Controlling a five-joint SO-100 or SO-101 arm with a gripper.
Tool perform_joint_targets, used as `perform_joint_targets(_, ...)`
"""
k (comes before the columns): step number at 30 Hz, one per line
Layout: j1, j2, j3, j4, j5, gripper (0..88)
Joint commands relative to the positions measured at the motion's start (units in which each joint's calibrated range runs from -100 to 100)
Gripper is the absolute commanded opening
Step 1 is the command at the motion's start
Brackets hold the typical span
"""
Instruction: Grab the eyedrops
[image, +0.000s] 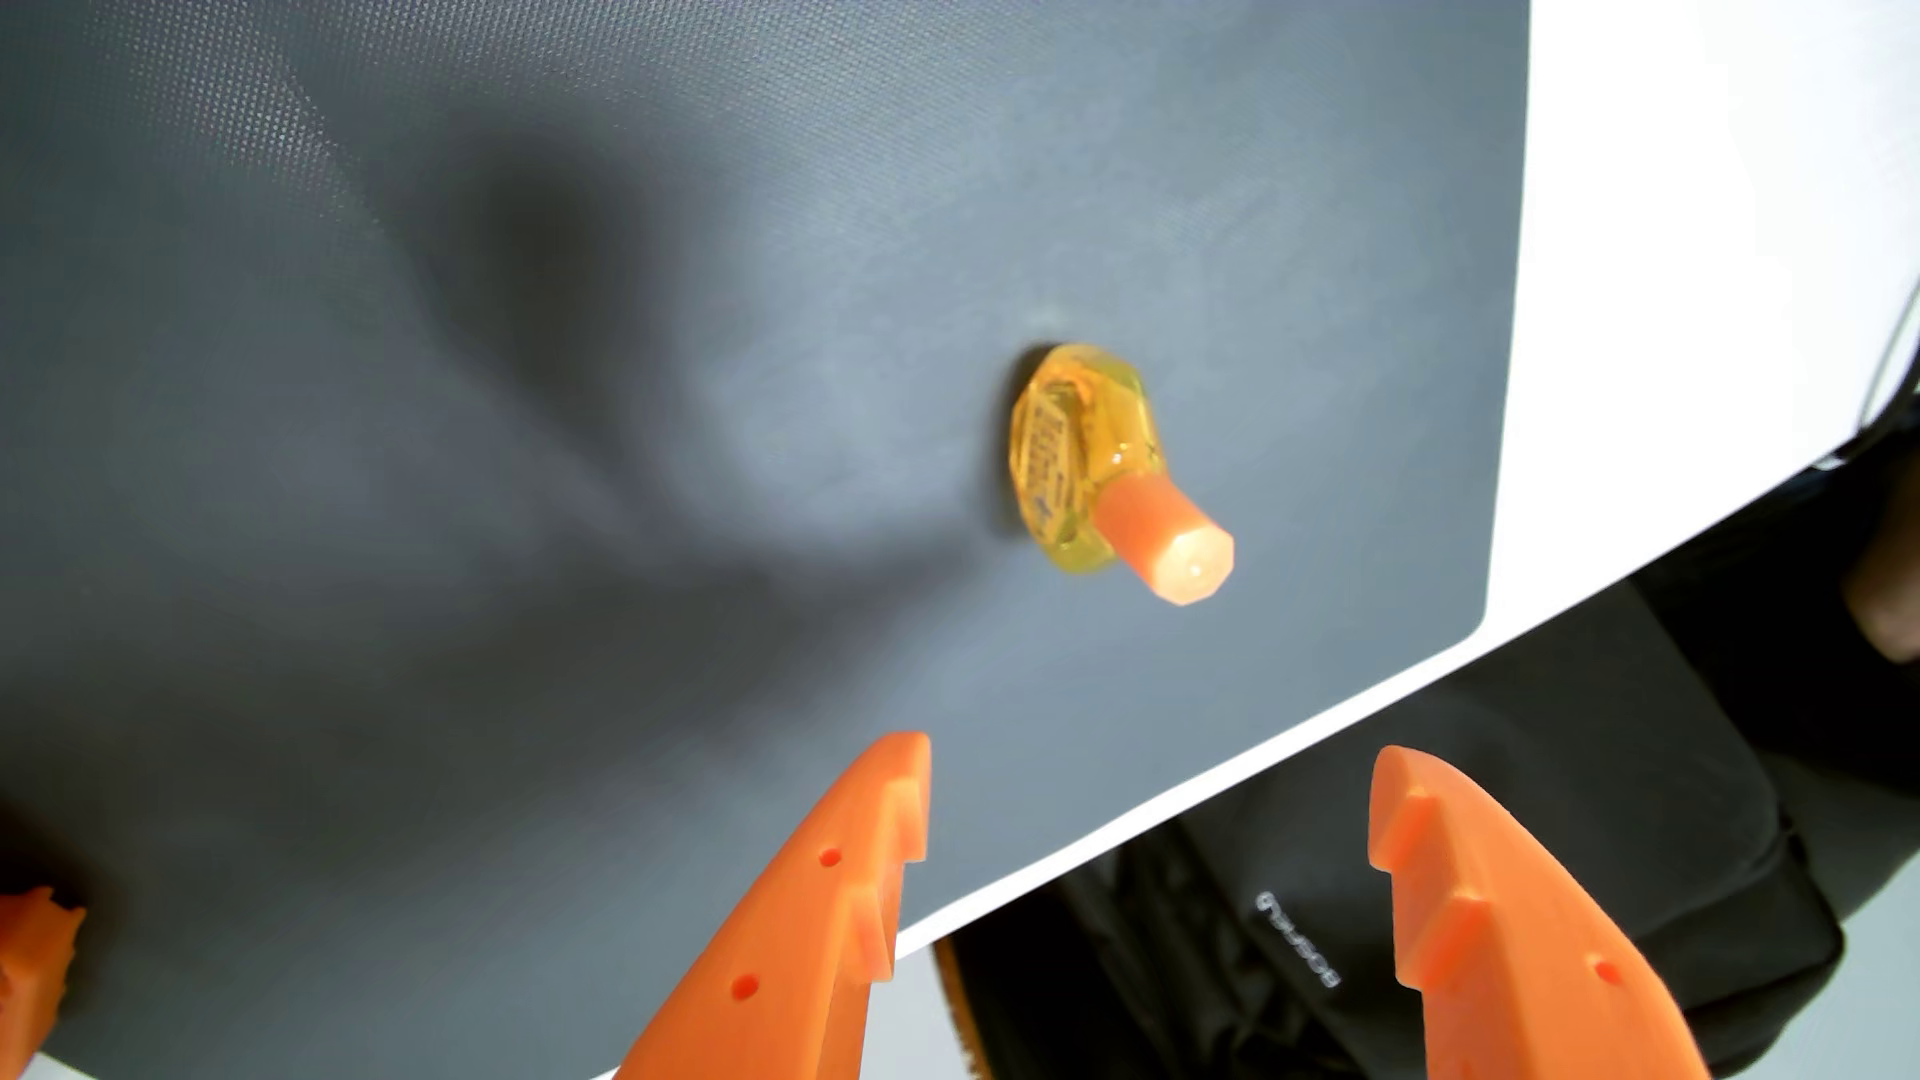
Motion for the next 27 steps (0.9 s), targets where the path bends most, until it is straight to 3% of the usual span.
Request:
perform_joint_targets(1, 0.4, 4.1, -8.6, 4.4, -0.6, 24.8)
perform_joint_targets(15, 3.0, 24.8, -36.6, 20.5, -0.4, 24.3)
perform_joint_targets(27, 2.7, 34.0, -42.9, 21.2, -1.3, 24.3)
